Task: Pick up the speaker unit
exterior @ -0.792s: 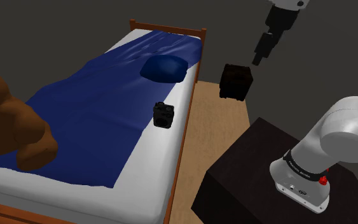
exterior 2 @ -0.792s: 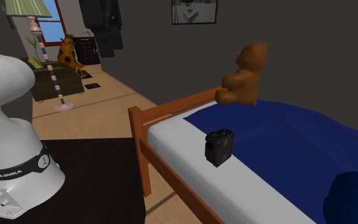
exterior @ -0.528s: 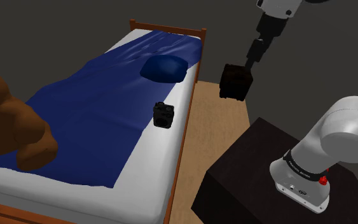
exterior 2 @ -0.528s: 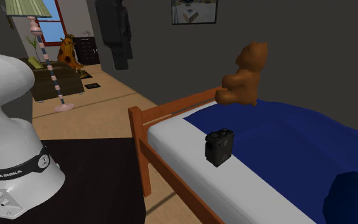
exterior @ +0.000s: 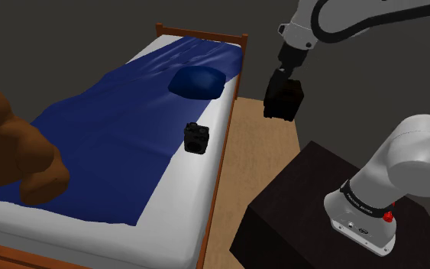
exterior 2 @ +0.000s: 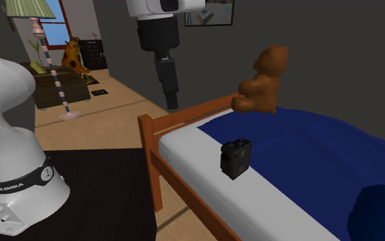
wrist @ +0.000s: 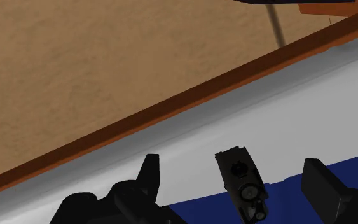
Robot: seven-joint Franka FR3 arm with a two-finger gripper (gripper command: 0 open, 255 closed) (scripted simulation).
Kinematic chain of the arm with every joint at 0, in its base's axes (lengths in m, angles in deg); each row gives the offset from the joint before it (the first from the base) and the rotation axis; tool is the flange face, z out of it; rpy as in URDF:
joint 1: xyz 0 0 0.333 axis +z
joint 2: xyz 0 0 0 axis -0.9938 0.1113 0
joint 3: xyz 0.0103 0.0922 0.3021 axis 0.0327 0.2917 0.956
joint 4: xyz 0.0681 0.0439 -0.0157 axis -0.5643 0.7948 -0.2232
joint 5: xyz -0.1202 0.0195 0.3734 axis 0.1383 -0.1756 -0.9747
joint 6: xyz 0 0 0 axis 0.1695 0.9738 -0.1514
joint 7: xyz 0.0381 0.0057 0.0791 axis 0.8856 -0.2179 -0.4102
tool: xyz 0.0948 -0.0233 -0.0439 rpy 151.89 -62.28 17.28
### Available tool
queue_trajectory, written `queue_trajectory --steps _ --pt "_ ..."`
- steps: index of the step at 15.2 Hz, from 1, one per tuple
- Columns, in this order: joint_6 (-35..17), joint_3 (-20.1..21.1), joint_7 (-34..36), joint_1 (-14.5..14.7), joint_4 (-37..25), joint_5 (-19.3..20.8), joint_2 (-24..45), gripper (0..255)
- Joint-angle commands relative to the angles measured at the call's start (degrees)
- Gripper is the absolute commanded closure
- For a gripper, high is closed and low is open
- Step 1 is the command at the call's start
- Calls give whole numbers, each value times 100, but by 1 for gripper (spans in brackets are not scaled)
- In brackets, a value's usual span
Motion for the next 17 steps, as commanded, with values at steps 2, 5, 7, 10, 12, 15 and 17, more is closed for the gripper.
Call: queue_trajectory --steps 2,5,7,10,12,15,17 --pt "-705 -38 -207 169 -43 -177 611 0" --pt "-1355 -82 -465 346 -124 -403 1233 0" --pt "-1755 -111 -667 473 -226 -590 1665 0" --pt "-2293 -144 -1023 665 -450 -938 2330 0" --pt "-2604 -146 -1299 780 -644 -1218 2778 0" --pt "-2992 -91 -1754 900 -1002 -1690 3447 0" --pt "-3203 -10 -2065 937 -1282 -2009 3888 0"
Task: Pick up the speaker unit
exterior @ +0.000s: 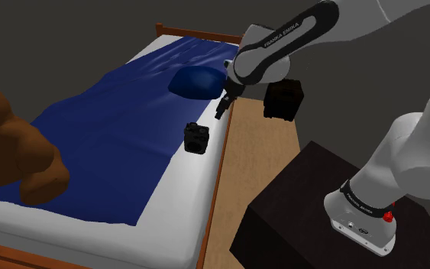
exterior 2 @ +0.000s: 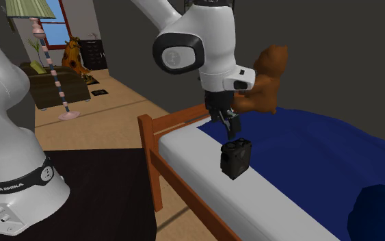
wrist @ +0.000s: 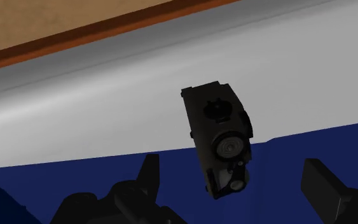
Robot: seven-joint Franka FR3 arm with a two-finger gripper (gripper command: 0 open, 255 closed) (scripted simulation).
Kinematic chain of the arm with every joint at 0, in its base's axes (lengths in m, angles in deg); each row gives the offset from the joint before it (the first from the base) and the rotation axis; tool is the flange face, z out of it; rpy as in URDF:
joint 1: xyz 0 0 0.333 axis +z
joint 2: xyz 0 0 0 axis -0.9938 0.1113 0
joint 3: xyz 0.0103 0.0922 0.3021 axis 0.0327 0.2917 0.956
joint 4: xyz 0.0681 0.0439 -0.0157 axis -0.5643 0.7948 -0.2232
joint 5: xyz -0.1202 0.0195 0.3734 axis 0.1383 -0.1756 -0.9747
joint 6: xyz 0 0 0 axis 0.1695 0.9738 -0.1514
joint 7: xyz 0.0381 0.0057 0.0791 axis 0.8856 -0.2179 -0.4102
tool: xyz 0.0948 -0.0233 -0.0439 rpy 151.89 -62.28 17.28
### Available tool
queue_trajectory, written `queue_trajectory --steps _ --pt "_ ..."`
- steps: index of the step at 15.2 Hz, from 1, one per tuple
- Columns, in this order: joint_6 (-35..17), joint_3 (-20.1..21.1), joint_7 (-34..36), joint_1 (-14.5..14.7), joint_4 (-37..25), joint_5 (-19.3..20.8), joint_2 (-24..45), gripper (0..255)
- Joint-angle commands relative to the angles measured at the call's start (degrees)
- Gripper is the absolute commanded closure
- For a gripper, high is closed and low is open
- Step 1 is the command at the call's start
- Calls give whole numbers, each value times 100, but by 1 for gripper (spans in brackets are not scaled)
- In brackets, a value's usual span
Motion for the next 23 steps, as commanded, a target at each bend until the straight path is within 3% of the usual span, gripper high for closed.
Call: queue_trajectory --steps 1,9,19,20,23 --pt "-245 98 -329 31 -259 -340 452 0" --pt "-756 665 -1238 -108 -1687 -1118 2131 0" --pt "-1157 906 -1585 -272 -1825 -1388 2664 0" --pt "-1159 906 -1578 -265 -1827 -1386 2666 255" --pt "-1154 904 -1579 -268 -1827 -1385 2663 255"
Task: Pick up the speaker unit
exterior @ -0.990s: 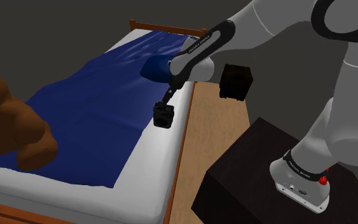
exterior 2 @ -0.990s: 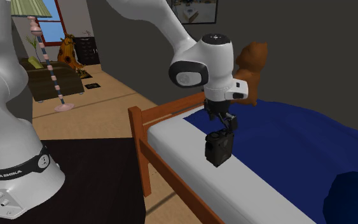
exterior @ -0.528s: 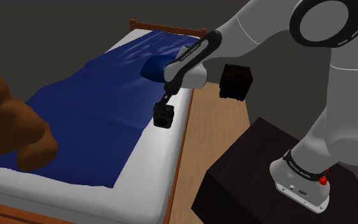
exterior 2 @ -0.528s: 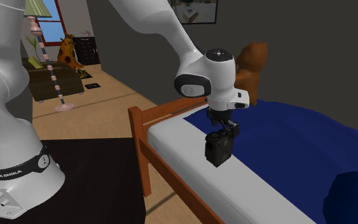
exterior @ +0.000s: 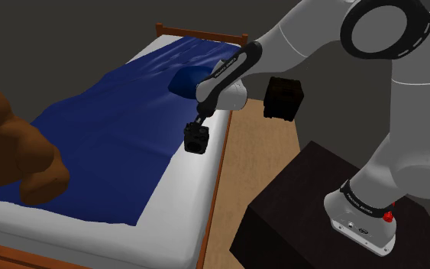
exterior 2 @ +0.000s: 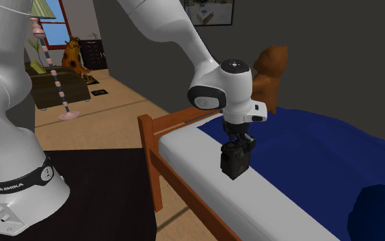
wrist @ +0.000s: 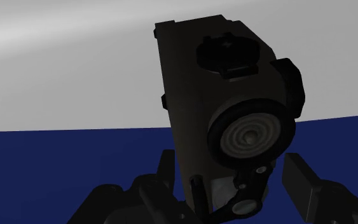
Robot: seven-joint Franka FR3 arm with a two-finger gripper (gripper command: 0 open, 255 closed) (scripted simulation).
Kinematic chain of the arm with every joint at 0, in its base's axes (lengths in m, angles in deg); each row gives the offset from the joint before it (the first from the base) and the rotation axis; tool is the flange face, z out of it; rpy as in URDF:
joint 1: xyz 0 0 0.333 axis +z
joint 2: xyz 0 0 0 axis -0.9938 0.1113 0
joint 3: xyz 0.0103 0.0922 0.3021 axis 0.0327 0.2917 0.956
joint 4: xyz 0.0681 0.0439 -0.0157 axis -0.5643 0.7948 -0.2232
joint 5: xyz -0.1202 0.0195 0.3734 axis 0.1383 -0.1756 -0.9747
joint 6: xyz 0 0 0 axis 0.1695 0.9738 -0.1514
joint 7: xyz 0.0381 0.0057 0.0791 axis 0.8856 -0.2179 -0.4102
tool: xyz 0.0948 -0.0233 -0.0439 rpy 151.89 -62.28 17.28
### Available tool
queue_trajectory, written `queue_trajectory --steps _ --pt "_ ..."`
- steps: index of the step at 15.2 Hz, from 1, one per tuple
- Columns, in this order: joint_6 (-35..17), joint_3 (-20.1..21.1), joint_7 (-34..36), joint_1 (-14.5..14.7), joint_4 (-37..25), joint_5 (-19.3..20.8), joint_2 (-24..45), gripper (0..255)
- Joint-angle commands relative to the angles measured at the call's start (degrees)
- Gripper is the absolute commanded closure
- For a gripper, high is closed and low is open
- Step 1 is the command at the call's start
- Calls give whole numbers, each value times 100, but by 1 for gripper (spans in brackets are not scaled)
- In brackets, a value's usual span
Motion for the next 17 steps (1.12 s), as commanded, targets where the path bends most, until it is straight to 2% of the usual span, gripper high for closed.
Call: queue_trajectory --steps 1,6,17 --pt "0 1 0 1 3 0 8 255" --pt "-4 4 -6 -3 5 -4 11 255" --pt "571 -314 480 217 128 390 -695 255"
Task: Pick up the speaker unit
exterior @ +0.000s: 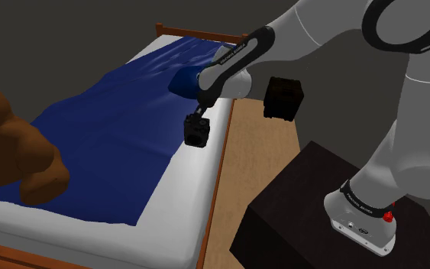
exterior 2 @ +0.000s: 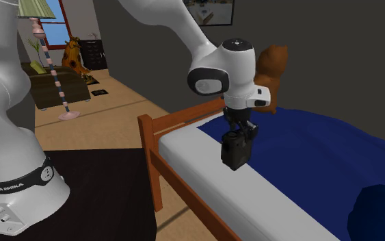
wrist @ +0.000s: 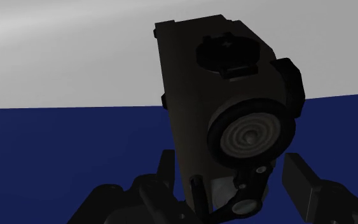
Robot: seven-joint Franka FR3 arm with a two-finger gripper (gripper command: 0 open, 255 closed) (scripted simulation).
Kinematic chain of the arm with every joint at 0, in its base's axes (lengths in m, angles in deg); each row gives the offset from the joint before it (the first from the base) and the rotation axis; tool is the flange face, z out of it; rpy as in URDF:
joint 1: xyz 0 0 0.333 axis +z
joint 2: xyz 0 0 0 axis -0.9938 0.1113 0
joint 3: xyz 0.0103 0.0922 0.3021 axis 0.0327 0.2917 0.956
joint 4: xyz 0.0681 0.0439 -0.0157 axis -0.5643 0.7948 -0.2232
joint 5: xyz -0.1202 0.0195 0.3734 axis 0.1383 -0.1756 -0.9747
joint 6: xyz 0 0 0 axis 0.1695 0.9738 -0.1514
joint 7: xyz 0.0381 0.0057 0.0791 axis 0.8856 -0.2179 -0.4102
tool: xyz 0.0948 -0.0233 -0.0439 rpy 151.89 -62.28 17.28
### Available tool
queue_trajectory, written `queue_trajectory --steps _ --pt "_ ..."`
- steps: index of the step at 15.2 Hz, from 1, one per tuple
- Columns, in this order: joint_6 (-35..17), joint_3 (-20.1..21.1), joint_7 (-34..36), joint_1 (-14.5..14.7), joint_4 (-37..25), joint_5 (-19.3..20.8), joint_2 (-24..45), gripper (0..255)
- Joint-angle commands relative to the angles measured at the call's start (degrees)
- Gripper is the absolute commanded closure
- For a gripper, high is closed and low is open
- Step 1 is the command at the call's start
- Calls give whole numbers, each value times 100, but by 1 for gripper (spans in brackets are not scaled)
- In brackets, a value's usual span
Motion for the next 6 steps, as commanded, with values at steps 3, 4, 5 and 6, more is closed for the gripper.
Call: queue_trajectory --steps 3,4,5,6 --pt "231 -109 200 77 6 170 -254 255" --pt "287 -132 244 92 6 209 -311 255" --pt "295 -135 250 93 6 216 -320 255" --pt "295 -135 251 93 7 216 -320 255"
